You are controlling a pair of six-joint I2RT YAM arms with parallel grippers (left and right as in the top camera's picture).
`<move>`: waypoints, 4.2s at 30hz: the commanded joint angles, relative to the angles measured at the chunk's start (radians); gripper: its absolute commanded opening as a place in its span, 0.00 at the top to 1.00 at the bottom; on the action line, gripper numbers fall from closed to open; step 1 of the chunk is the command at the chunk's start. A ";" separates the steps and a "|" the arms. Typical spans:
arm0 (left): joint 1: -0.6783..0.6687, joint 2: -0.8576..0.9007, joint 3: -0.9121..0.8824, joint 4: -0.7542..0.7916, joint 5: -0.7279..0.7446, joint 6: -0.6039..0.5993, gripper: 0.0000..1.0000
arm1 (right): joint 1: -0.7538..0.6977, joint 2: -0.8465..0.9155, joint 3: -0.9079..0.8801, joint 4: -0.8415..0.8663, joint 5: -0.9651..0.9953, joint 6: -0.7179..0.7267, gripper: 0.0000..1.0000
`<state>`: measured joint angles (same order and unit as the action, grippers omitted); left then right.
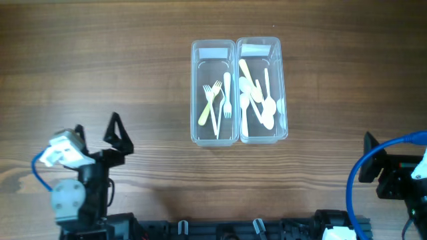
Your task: Pack container
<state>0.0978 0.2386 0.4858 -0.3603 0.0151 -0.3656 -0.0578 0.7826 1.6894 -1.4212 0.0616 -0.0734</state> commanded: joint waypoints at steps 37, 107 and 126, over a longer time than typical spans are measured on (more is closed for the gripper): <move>-0.016 -0.236 -0.393 0.061 -0.021 -0.035 0.00 | 0.003 0.006 -0.003 0.003 0.021 -0.005 0.00; -0.016 -0.235 -0.393 0.061 -0.021 -0.035 0.00 | 0.003 -0.658 -1.487 1.088 -0.355 0.058 0.00; -0.016 -0.235 -0.393 0.061 -0.021 -0.035 0.00 | 0.003 -0.779 -1.572 1.102 -0.352 0.075 0.00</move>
<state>0.0868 0.0135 0.1017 -0.3058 0.0040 -0.3954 -0.0578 0.0208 0.1272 -0.3267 -0.2733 -0.0082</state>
